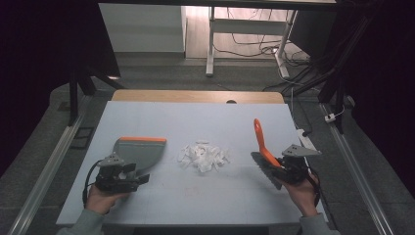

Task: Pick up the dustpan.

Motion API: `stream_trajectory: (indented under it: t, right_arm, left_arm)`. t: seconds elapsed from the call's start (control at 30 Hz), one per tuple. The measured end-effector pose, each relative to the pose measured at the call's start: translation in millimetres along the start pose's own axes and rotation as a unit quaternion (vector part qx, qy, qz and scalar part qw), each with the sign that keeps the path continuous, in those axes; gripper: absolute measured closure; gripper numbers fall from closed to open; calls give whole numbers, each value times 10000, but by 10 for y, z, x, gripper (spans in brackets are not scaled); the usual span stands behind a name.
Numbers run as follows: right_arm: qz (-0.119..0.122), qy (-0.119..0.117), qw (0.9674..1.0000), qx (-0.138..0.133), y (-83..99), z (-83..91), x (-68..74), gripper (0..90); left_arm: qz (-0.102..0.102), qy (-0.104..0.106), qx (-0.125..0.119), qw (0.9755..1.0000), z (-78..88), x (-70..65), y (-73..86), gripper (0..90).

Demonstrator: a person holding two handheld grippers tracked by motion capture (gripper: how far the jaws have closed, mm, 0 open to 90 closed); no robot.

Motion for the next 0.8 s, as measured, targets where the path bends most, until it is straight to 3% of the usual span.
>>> stream_trajectory:
  t: [0.8]
  right_arm:
    - [73,56,10000,-2,14,-1,41,705]
  left_arm:
    - [26,-29,14,10000,52,4,-33,244]
Point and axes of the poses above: each handheld gripper's, and its own axes: z roughly backward along the jaws, y roughly out of its underside, x roughly to its left, the point moved 10 cm from there along -z, roughly forward along the jaws, and after that the axes turned 8 degrees about y, right-handed, at the moved point
